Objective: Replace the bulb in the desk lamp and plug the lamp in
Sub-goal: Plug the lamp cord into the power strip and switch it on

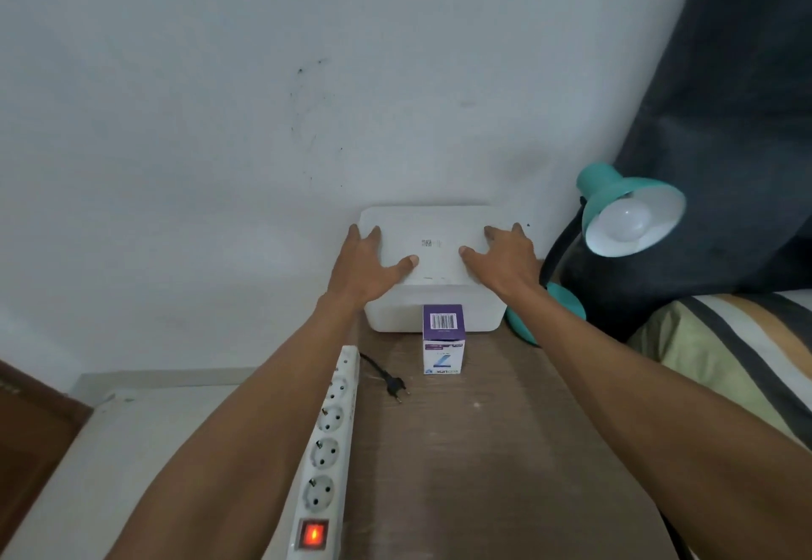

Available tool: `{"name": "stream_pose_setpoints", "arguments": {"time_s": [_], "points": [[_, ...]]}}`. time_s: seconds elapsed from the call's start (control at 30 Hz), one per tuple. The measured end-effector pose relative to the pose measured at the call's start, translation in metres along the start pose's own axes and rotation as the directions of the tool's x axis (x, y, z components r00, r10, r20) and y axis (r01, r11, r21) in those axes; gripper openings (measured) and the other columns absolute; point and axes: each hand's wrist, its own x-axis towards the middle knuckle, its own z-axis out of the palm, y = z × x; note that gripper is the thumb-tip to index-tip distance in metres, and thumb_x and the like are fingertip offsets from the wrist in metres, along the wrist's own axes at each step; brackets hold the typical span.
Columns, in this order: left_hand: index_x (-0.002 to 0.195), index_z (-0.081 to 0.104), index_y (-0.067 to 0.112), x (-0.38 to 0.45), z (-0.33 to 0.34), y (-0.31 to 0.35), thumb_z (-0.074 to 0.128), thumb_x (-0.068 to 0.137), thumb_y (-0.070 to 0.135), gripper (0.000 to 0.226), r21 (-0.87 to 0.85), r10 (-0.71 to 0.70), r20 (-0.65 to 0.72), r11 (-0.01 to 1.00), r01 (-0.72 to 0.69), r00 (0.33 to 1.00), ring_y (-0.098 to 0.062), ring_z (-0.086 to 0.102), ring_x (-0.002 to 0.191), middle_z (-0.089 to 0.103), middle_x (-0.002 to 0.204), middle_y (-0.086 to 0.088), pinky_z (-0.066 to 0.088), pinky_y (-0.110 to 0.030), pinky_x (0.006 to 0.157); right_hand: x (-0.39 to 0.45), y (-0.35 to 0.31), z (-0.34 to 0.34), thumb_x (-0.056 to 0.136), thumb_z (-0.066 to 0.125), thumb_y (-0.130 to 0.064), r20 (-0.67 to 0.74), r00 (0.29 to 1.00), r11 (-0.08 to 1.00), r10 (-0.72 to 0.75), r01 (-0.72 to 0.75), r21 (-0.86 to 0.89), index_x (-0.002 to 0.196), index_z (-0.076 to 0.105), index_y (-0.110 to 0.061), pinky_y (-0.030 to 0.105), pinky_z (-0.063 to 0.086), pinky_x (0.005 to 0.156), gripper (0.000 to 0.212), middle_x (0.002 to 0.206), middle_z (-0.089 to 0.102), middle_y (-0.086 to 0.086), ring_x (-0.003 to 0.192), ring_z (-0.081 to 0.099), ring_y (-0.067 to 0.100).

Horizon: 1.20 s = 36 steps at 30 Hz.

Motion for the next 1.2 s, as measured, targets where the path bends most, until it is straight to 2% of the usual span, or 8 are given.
{"name": "stream_pose_setpoints", "arguments": {"time_s": [0.07,0.23,0.4,0.73,0.8,0.9,1.07,1.2], "points": [[0.159,0.034,0.011,-0.006,-0.005,0.000,0.061,0.092,0.067,0.091,-0.008,0.021,0.000,1.000,-0.021,1.000,-0.032,0.029,0.153,0.028,0.164,-0.015,0.032,-0.042,0.121,-0.009,-0.004,-0.003,0.094,0.055,-0.048,-0.063,0.998,1.000,-0.024,0.024,0.009,0.149,0.042,-0.014,0.047,0.033,0.113,0.067,0.159,0.025,0.016,0.146,0.024,0.031],[0.164,0.017,0.022,-0.049,0.000,-0.018,0.047,0.095,0.074,0.091,-0.115,0.038,-0.074,0.992,-0.047,0.997,-0.026,0.020,0.158,0.020,0.171,-0.008,0.025,-0.050,0.127,-0.048,-0.028,0.000,0.093,0.057,-0.031,-0.294,0.917,0.962,-0.271,0.268,-0.051,0.133,0.058,-0.016,0.043,0.050,0.091,0.042,0.124,0.060,0.008,0.118,0.051,0.025],[0.158,0.030,0.026,-0.108,0.018,-0.066,0.046,0.094,0.076,0.082,-0.162,0.067,-0.105,0.983,-0.083,0.992,-0.020,0.042,0.145,0.045,0.155,0.000,0.046,-0.050,0.112,-0.097,-0.055,0.029,0.093,0.054,-0.027,-0.158,0.924,0.935,-0.350,0.353,-0.004,0.122,0.065,-0.020,0.036,0.054,0.077,0.032,0.099,0.070,-0.001,0.094,0.065,0.019],[0.166,0.001,0.021,-0.214,0.033,-0.150,0.082,0.079,0.060,0.125,-0.230,-0.009,0.161,0.972,0.046,0.987,-0.014,0.001,0.159,0.002,0.171,0.009,0.010,-0.035,0.128,-0.149,-0.038,0.122,0.085,0.062,-0.028,0.222,0.930,0.939,-0.294,0.324,-0.115,0.114,0.068,-0.013,0.039,0.056,0.076,0.033,0.107,0.071,0.010,0.094,0.067,0.029],[0.165,0.008,0.028,-0.229,0.034,-0.156,0.084,0.076,0.062,0.121,-0.255,0.019,0.189,0.966,0.031,0.982,-0.018,0.017,0.159,0.012,0.171,0.010,0.023,-0.044,0.128,-0.156,-0.032,0.136,0.084,0.060,-0.028,0.251,0.932,0.932,-0.261,0.311,-0.185,0.103,0.068,-0.013,0.035,0.053,0.072,0.026,0.104,0.069,0.013,0.093,0.066,0.032],[0.153,0.028,0.037,-0.241,0.037,-0.165,0.086,0.072,0.059,0.103,-0.306,0.046,0.177,0.952,0.010,0.983,-0.014,0.056,0.128,0.049,0.144,0.009,0.053,-0.047,0.103,-0.158,-0.028,0.149,0.086,0.059,-0.029,0.245,0.942,0.929,-0.231,0.288,-0.230,0.100,0.067,-0.013,0.036,0.051,0.072,0.023,0.099,0.067,0.013,0.091,0.064,0.033],[0.158,0.017,0.043,-0.248,0.039,-0.168,0.090,0.072,0.047,0.113,-0.355,0.086,0.178,0.935,-0.017,0.980,-0.005,0.056,0.127,0.050,0.147,0.019,0.052,-0.033,0.102,-0.153,-0.025,0.163,0.087,0.060,-0.026,0.195,0.966,0.943,-0.168,0.215,-0.254,0.099,0.069,-0.013,0.039,0.054,0.076,0.019,0.098,0.069,0.014,0.092,0.065,0.034],[0.158,0.014,0.045,-0.245,0.041,-0.169,0.090,0.069,0.050,0.118,-0.371,0.085,0.188,0.929,-0.009,0.979,-0.008,0.061,0.121,0.053,0.144,0.019,0.056,-0.041,0.099,-0.156,-0.037,0.156,0.084,0.065,-0.021,0.124,0.987,0.968,-0.104,0.129,-0.215,0.095,0.075,-0.015,0.035,0.052,0.070,0.016,0.092,0.071,0.014,0.090,0.066,0.035]]}}
